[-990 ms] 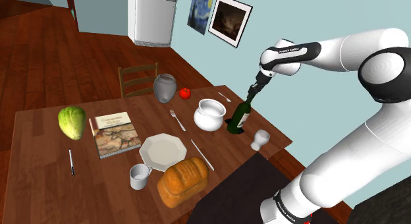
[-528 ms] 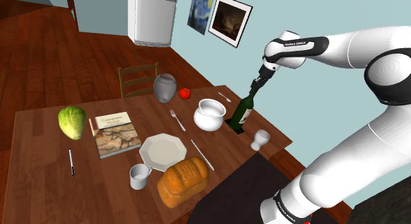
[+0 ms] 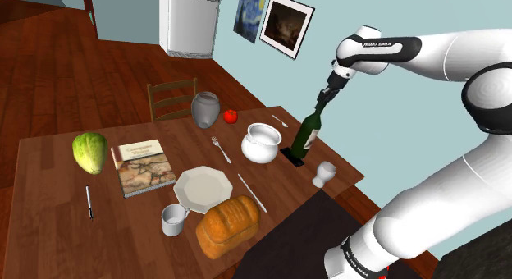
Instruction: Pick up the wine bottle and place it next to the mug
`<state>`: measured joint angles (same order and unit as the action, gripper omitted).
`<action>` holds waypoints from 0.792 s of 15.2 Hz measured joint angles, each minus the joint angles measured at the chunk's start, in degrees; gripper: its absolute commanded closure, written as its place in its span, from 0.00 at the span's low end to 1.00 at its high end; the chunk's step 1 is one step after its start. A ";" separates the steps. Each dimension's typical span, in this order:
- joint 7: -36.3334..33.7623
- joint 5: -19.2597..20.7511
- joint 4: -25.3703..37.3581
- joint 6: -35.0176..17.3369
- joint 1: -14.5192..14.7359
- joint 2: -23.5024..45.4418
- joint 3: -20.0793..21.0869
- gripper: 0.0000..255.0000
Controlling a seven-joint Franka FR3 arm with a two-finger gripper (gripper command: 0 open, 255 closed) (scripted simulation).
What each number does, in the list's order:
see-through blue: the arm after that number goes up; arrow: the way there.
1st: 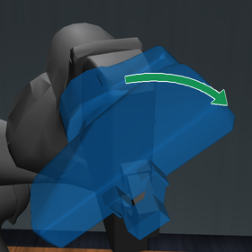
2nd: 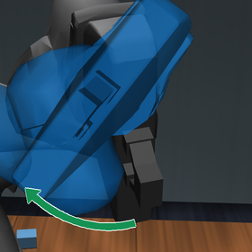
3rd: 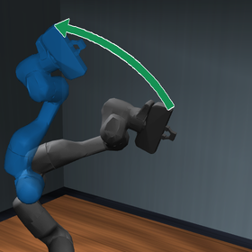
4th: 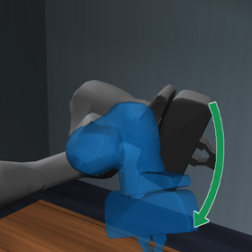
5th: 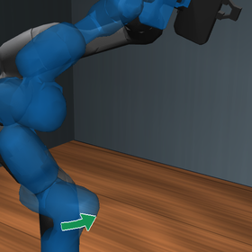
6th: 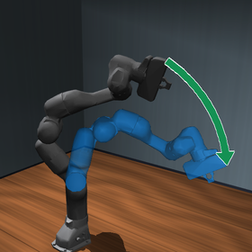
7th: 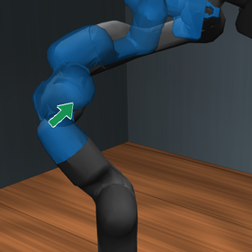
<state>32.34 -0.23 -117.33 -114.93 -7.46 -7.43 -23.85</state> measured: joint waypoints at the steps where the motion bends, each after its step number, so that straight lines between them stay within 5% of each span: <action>1: -0.08 0.06 0.63 0.76 0.01 -0.14 0.04 1.00; 12: -0.66 0.27 8.55 9.10 0.18 -0.60 0.35 1.00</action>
<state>31.68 0.04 -108.78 -105.83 -7.28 -8.03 -23.49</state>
